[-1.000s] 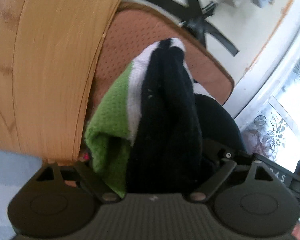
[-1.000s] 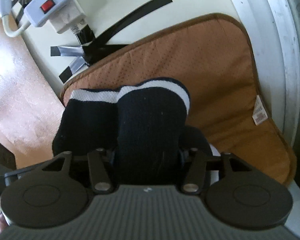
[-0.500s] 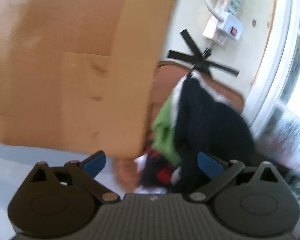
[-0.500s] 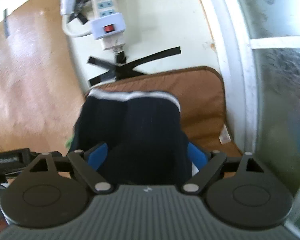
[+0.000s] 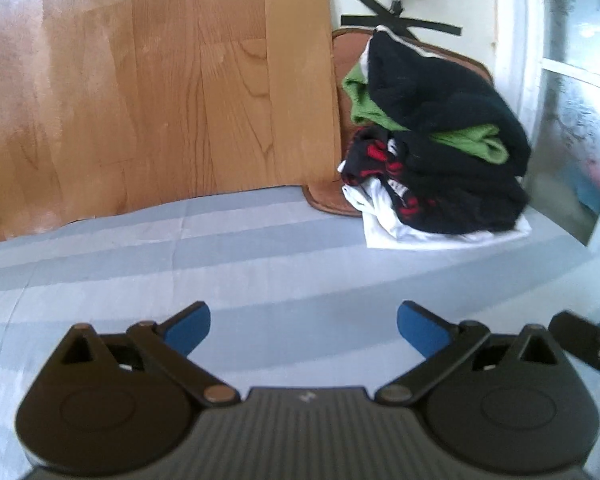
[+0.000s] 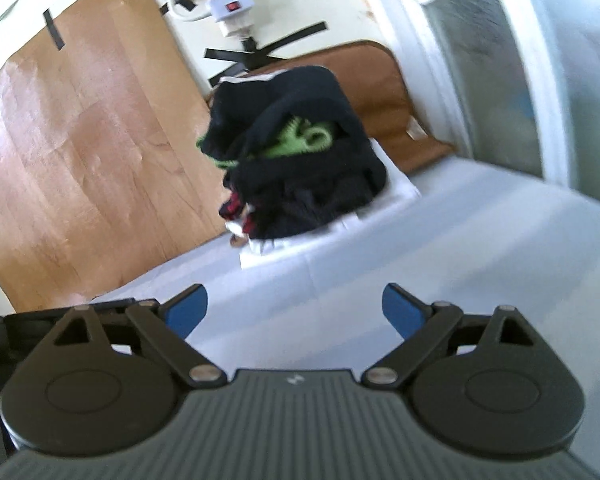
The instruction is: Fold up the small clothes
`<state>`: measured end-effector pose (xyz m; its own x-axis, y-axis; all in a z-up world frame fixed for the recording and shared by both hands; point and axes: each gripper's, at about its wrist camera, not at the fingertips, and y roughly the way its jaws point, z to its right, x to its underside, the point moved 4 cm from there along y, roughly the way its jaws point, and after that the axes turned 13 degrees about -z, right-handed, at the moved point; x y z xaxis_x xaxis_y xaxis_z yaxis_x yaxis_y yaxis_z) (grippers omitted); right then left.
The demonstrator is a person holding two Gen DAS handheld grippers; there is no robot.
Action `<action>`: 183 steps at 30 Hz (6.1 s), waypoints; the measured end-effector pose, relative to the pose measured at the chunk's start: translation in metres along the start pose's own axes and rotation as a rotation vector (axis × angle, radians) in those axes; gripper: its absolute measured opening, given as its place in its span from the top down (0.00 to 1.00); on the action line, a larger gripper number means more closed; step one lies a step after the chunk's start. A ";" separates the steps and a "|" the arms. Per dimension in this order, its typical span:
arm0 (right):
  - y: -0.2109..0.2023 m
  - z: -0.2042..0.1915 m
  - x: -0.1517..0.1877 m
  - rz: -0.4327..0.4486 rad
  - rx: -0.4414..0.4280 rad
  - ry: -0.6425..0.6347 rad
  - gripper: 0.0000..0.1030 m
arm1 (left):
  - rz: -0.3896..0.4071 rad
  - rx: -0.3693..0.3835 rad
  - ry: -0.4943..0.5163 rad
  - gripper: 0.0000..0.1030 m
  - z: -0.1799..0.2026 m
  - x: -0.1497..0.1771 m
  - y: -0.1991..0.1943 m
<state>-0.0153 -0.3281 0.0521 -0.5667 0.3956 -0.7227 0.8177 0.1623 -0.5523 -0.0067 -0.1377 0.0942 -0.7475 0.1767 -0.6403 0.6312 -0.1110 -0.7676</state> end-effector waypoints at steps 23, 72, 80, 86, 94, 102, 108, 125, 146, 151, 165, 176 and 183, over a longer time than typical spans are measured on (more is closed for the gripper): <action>-0.027 -0.034 0.050 -0.077 0.088 -0.041 0.00 | -0.027 -0.006 -0.019 0.00 -0.029 0.056 -0.042; -0.038 -0.041 0.037 -0.091 0.126 -0.037 0.00 | -0.028 -0.073 0.045 0.00 -0.023 0.046 -0.074; -0.041 -0.042 0.032 -0.123 0.111 -0.019 0.00 | -0.028 -0.057 0.061 0.00 -0.021 0.047 -0.080; -0.049 -0.046 0.024 -0.097 0.119 -0.051 0.00 | -0.018 -0.056 0.062 0.00 -0.018 0.047 -0.085; -0.056 -0.058 0.014 -0.068 0.134 -0.114 0.00 | -0.005 -0.029 0.062 0.00 -0.018 0.046 -0.093; -0.056 -0.069 0.009 -0.078 0.192 -0.169 0.00 | -0.001 -0.044 0.029 0.00 -0.033 0.045 -0.091; -0.056 -0.068 0.006 -0.066 0.216 -0.172 0.00 | -0.005 -0.050 0.004 0.00 -0.043 0.044 -0.089; -0.057 -0.072 -0.004 -0.038 0.241 -0.200 0.00 | 0.005 -0.016 -0.013 0.00 -0.046 0.043 -0.090; -0.055 -0.075 -0.002 -0.041 0.241 -0.207 0.00 | -0.005 -0.069 0.024 0.00 -0.042 0.047 -0.089; -0.055 -0.074 -0.002 -0.044 0.236 -0.203 0.00 | -0.003 -0.080 0.035 0.00 -0.042 0.048 -0.089; -0.055 -0.070 0.000 -0.050 0.224 -0.185 0.00 | -0.007 -0.107 0.063 0.00 -0.035 0.052 -0.089; -0.055 -0.072 0.001 -0.051 0.222 -0.190 0.00 | 0.000 -0.120 0.051 0.00 -0.041 0.052 -0.088; -0.054 -0.074 0.002 -0.054 0.220 -0.196 0.00 | -0.001 -0.121 0.042 0.00 -0.044 0.052 -0.088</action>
<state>-0.0528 -0.2689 0.1112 -0.6348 0.2061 -0.7447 0.7565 -0.0303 -0.6533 -0.0918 -0.0760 0.1296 -0.7406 0.2180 -0.6356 0.6526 0.0079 -0.7577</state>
